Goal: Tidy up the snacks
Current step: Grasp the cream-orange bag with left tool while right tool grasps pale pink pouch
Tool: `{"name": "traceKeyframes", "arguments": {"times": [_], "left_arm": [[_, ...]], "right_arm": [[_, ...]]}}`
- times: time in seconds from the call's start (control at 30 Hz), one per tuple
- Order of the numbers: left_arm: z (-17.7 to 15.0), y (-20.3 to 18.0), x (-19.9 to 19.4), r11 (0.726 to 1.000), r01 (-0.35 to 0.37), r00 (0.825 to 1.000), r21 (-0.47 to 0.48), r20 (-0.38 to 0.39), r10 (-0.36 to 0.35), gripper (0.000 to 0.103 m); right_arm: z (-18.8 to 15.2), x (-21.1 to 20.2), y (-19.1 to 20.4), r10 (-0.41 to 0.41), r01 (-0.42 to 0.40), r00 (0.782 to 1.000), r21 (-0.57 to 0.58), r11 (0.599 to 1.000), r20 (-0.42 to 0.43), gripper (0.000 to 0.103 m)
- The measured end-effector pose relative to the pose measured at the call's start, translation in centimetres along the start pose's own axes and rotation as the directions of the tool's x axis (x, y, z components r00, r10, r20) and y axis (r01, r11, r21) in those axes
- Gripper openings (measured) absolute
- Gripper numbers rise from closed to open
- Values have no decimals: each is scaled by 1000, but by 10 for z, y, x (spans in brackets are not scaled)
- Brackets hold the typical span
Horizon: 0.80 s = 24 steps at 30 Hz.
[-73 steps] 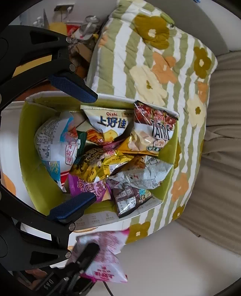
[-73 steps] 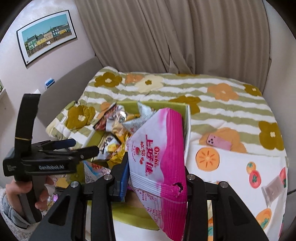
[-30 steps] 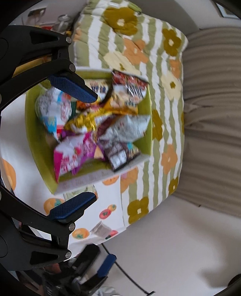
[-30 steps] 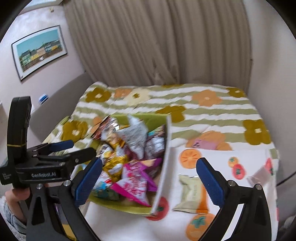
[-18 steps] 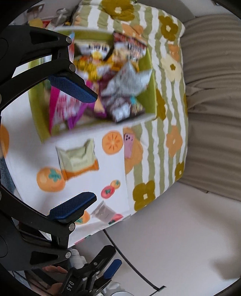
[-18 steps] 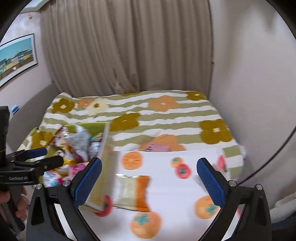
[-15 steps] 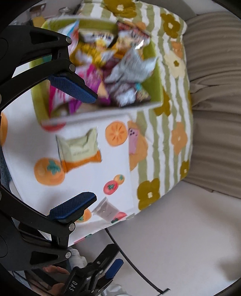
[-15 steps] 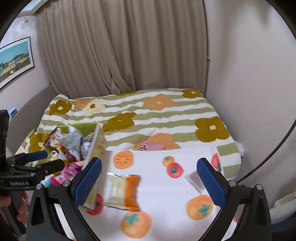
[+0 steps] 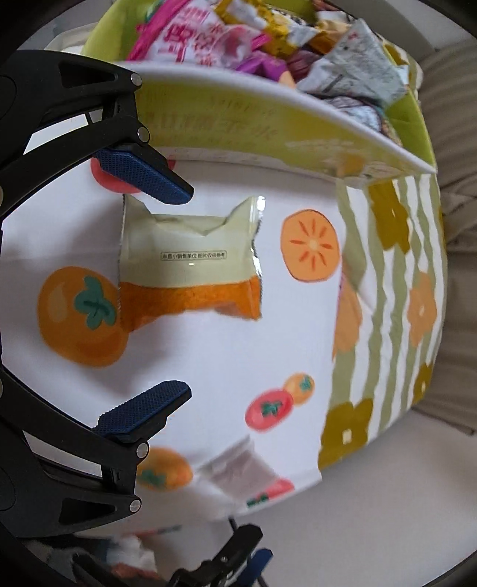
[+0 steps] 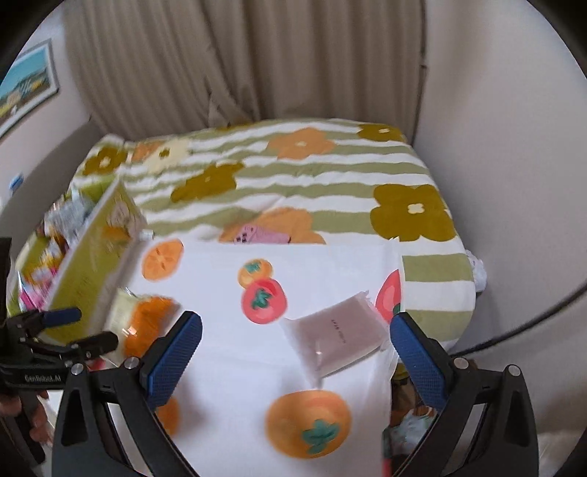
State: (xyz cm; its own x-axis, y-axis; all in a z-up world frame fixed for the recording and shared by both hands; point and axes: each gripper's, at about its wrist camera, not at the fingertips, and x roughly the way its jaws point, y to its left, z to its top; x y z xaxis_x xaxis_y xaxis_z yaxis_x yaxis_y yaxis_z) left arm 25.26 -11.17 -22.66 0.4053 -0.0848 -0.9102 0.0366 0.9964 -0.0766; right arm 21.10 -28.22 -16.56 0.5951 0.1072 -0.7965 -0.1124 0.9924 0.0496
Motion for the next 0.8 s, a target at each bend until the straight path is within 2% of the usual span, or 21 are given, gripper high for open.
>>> {"name": "traceKeyframes", "arguments": {"times": [0.17, 0.43, 0.5, 0.63, 0.8], "left_arm": [[-1, 4, 33, 997, -75, 997, -10, -6, 75, 97], [-2, 14, 65, 994, -109, 992, -19, -69, 107, 94], [-3, 13, 71, 994, -113, 990, -13, -85, 111, 82], [-5, 14, 73, 995, -101, 991, -18, -86, 99, 78], [-3, 9, 72, 996, -93, 993, 6, -68, 93, 66]], "right_arm": [[-5, 32, -13, 11, -15, 999, -117, 993, -38, 102], [-14, 72, -21, 15, -49, 992, -272, 961, -127, 102], [-14, 80, -22, 21, -64, 989, -289, 955, -149, 102], [-13, 93, -23, 25, -81, 985, -330, 941, -170, 102], [-14, 106, -22, 19, -93, 979, -368, 925, -201, 102]]}}
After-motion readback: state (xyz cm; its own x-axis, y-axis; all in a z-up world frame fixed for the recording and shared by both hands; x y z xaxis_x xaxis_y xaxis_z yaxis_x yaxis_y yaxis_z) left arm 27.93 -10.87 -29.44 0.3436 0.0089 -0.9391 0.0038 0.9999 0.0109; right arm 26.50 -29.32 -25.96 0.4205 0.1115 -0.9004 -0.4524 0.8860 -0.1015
